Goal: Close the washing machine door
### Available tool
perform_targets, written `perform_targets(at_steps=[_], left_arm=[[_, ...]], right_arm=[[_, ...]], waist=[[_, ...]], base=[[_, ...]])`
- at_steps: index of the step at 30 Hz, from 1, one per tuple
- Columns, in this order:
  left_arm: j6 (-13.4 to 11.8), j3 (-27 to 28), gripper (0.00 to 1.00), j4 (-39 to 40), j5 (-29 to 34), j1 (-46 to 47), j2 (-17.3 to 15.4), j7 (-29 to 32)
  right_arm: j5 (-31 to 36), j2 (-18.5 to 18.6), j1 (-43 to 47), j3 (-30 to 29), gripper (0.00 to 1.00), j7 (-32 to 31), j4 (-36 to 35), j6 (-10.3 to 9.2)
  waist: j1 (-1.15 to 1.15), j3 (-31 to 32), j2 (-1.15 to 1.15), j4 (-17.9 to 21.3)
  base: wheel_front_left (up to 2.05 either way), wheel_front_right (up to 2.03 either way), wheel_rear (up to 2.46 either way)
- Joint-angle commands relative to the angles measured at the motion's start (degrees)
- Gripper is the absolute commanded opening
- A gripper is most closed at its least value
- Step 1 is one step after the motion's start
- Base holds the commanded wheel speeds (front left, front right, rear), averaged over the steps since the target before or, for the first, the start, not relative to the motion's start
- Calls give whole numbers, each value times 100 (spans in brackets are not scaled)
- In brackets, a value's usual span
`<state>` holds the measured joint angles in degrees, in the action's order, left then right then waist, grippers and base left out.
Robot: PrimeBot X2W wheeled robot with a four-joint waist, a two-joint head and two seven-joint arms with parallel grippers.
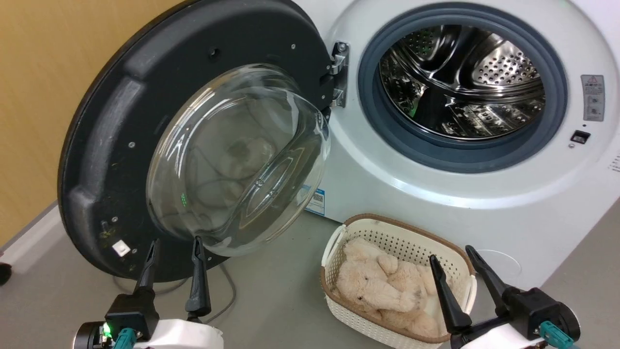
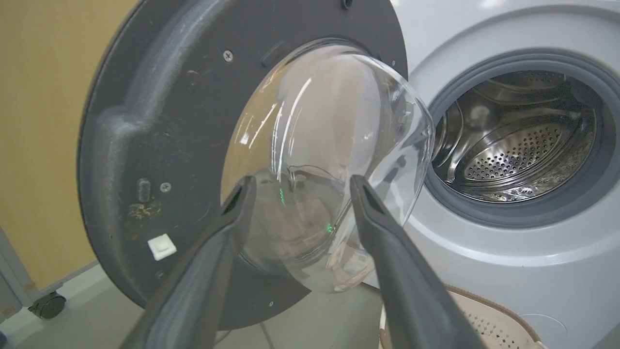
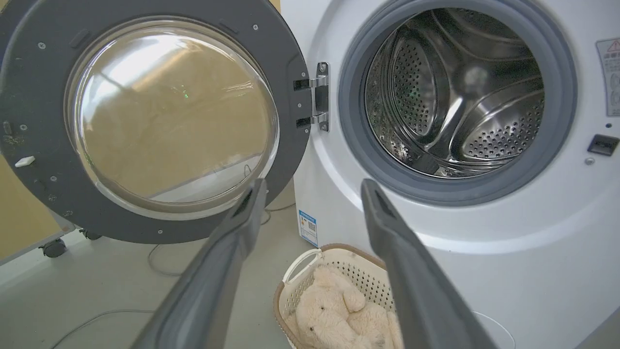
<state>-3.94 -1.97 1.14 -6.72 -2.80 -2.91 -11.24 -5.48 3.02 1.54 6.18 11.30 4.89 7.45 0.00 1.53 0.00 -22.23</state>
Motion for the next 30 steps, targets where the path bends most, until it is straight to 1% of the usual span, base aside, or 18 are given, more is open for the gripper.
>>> perform_targets(at_steps=[1, 27, 30], left_arm=[[-30, -13, 100, 26, -25, -94, 2, -58], [-174, 16, 100, 120, -216, -238, 3, -369], [-174, 22, 100, 125, -218, -238, 3, -375]], right_arm=[[-4, -11, -58, 34, 100, 54, 23, 3], [-132, 3, -94, 285, 100, 364, 181, 3], [-134, 3, -93, 286, 100, 370, 187, 3]], waist=[[0, -1, 0, -32], [0, 36, 0, -629], [0, 35, 0, -642]], base=[[0, 0, 0], [0, 0, 0], [0, 0, 0]])
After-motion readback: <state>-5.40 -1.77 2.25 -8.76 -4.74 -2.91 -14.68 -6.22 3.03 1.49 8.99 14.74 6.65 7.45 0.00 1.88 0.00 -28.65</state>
